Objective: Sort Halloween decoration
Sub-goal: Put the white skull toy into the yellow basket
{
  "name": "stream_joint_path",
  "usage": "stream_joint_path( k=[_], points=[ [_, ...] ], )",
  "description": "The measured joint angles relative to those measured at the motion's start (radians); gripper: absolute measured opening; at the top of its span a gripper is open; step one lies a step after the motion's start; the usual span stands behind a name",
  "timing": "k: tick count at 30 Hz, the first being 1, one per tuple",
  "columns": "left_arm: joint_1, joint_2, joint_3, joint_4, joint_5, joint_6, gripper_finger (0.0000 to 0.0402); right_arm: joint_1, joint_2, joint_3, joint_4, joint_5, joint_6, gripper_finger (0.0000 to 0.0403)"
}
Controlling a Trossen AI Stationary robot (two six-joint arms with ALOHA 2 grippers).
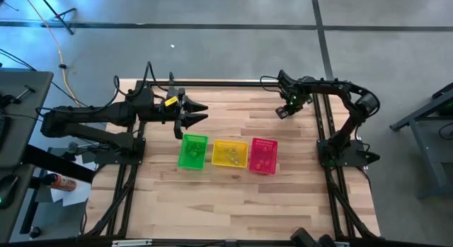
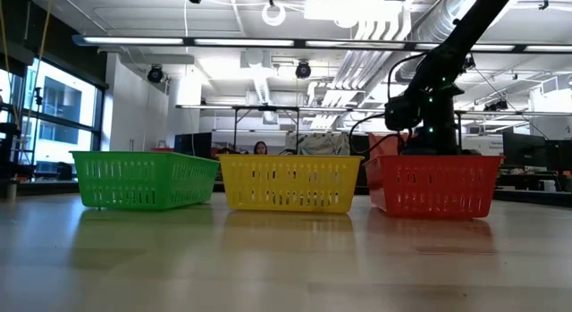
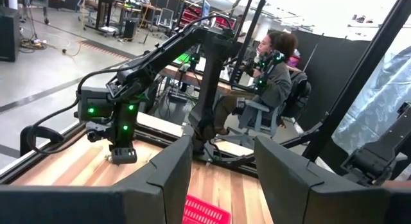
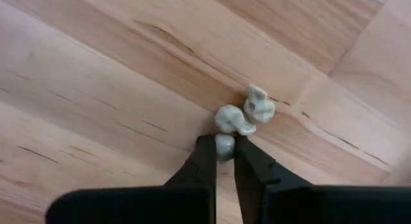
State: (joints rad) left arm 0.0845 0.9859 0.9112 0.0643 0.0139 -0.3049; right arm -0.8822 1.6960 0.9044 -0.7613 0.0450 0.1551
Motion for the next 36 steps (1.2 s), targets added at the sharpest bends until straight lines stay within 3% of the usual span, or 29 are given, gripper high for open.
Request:
stream_joint_path(
  k=[7,13,18,23,29,36],
  points=[
    [0.0,0.0,0.0,0.0,0.0,0.005,0.0156,0.012,-0.079,-0.005,-0.038,-0.021,0.001,0.0028],
    [0.0,-0.006,0.0,0.001,0.0,0.053,0.0156,0.054,-0.253,-0.004,-0.053,-0.057,0.027,0.0006],
    [0.0,-0.005,0.0,0.001,0.0,0.054,0.0156,0.119,-0.421,-0.004,0.001,-0.155,0.102,0.0012],
    [0.0,-0.005,0.0,0.001,0.0,0.054,0.0156,0.238,-0.547,-0.004,0.167,-0.22,0.212,0.0015],
    [0.0,-0.005,0.0,-0.02,0.0,0.055,0.0156,0.433,-0.596,-0.003,0.452,-0.224,0.282,0.0016],
    [0.0,-0.005,0.0,-0.059,0.0,0.055,0.0156,0.658,-0.588,-0.002,0.745,-0.112,0.256,0.0016]
  ],
)
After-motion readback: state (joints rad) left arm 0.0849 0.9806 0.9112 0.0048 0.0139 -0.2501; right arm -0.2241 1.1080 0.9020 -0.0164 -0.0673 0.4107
